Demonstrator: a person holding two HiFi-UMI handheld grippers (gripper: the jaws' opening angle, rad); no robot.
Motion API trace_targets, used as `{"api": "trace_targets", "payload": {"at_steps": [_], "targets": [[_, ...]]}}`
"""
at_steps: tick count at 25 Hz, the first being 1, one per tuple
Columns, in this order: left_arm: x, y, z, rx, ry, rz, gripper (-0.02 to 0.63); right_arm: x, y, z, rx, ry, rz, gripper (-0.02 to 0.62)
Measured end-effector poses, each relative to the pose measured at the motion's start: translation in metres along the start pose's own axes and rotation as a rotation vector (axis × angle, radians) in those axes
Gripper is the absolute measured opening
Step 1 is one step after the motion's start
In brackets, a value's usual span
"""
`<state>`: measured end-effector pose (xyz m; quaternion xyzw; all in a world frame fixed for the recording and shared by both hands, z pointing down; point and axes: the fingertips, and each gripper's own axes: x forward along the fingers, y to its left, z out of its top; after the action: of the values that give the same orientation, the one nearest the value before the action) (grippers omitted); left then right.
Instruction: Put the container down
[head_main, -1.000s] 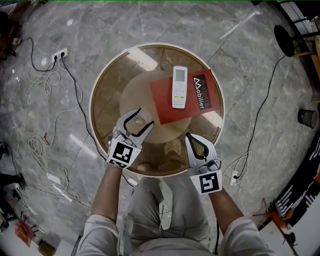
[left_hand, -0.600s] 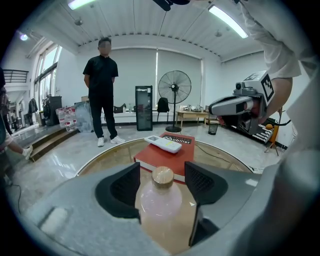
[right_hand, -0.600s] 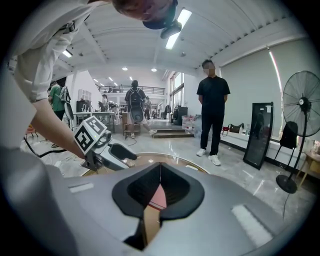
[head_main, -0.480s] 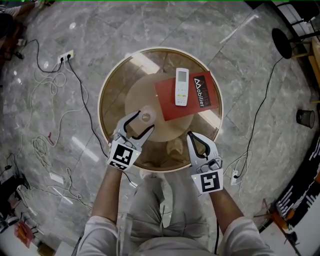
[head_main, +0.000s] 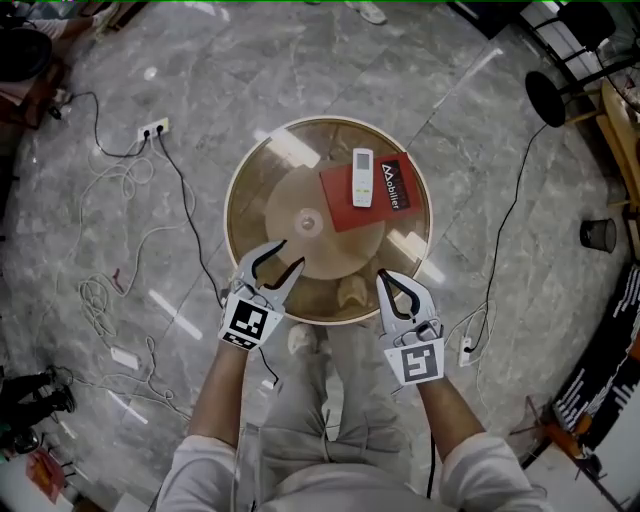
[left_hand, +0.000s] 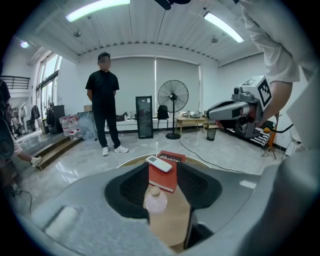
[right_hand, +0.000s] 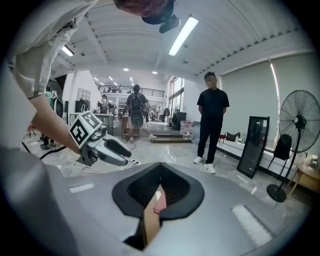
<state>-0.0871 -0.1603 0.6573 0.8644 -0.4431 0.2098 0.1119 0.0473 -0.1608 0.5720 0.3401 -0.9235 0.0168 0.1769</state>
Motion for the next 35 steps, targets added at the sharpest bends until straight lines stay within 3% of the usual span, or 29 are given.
{"api": "trace_targets", "payload": {"at_steps": [4,12,22,35], "targets": [[-0.045,-0.011,0.033,-0.01,-0.021,0.008,0.173,-0.027,0.016,0.032,-0.047,0.026,0.004,0.006],[-0.138,-0.026,0.095,-0.001,-0.058,0.039,0.005,-0.083,0.046,0.1,-0.043,0.026,-0.038,0.006],[-0.214,-0.042,0.153,0.037,-0.095,0.051,0.005,-0.143,0.075,0.156,-0.047,0.031,-0.076,0.005],[-0.256,-0.056,0.175,0.062,-0.105,0.052,0.005,-0.175,0.094,0.177,-0.048,0.024,-0.08,0.005]]}}
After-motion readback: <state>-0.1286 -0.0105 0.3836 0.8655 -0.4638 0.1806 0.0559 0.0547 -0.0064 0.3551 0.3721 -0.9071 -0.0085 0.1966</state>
